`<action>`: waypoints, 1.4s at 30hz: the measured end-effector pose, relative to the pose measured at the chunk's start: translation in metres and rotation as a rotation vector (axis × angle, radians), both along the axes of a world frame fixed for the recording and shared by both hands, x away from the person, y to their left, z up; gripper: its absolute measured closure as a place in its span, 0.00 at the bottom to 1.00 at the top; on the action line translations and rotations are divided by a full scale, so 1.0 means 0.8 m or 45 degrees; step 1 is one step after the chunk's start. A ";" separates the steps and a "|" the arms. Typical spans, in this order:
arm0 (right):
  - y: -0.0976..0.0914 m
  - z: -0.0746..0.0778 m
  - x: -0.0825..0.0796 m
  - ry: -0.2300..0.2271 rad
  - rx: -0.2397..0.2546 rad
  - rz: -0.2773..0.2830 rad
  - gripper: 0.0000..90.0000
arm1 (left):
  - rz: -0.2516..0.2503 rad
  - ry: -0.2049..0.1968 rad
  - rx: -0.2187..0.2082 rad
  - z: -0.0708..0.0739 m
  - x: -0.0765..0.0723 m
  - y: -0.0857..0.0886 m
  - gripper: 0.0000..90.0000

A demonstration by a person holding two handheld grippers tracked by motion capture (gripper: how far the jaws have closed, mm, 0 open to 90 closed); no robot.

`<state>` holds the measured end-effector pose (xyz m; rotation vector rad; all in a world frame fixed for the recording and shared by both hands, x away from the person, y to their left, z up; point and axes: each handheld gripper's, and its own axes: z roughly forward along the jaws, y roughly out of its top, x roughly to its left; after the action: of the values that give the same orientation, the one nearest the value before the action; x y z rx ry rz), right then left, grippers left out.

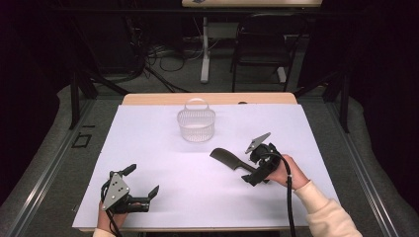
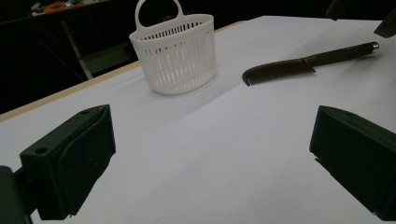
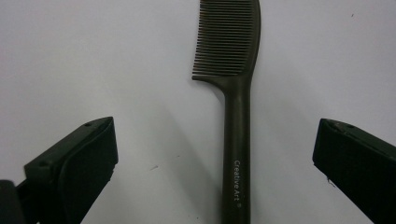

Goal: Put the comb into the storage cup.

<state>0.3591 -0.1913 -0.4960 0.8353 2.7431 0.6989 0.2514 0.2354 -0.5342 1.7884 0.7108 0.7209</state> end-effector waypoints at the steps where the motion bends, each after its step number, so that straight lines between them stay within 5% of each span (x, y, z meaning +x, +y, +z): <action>1: 0.002 -0.001 0.001 0.005 0.005 -0.003 0.00 | 0.002 -0.001 0.003 0.000 0.000 0.000 0.00; 12: 0.020 -0.007 0.022 0.042 -0.113 0.005 0.01 | -0.001 0.000 0.000 0.000 0.000 0.000 0.00; 21: 0.030 -0.011 0.036 0.057 -0.221 0.017 0.42 | -0.002 0.000 -0.001 0.000 0.001 0.000 0.00; 28: 0.038 -0.014 0.043 0.081 -0.299 0.045 0.63 | -0.004 0.001 -0.001 0.000 0.001 0.000 0.00; 42: 0.054 -0.029 0.055 0.129 -0.438 0.095 0.75 | -0.007 0.001 -0.001 0.000 0.001 0.000 0.00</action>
<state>0.4029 -0.1479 -0.5193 0.7103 2.8768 0.1877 0.2524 0.2354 -0.5345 1.7891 0.7070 0.7160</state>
